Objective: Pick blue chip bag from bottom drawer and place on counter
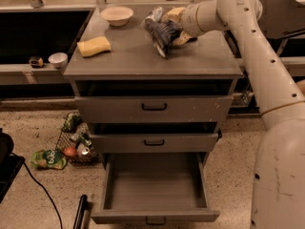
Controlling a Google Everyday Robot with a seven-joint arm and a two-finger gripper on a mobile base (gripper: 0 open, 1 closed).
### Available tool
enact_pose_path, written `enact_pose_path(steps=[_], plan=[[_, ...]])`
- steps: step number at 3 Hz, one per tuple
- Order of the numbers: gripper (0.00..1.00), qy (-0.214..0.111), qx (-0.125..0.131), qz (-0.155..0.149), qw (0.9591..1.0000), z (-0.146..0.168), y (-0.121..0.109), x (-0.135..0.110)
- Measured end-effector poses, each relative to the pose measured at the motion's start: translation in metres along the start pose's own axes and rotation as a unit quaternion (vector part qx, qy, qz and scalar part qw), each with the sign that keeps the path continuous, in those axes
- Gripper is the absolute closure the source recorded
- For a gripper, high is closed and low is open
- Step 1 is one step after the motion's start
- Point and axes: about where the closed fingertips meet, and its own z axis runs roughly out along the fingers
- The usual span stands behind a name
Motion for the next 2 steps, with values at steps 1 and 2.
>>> enact_pose_path(steps=[1,2], plan=[[0.00,0.002,-0.003,0.008,1.0000,0.0000,0.0033,0.0005],[0.00,0.015,-0.007,0.016,0.9997,-0.0059,0.0062,0.0054]])
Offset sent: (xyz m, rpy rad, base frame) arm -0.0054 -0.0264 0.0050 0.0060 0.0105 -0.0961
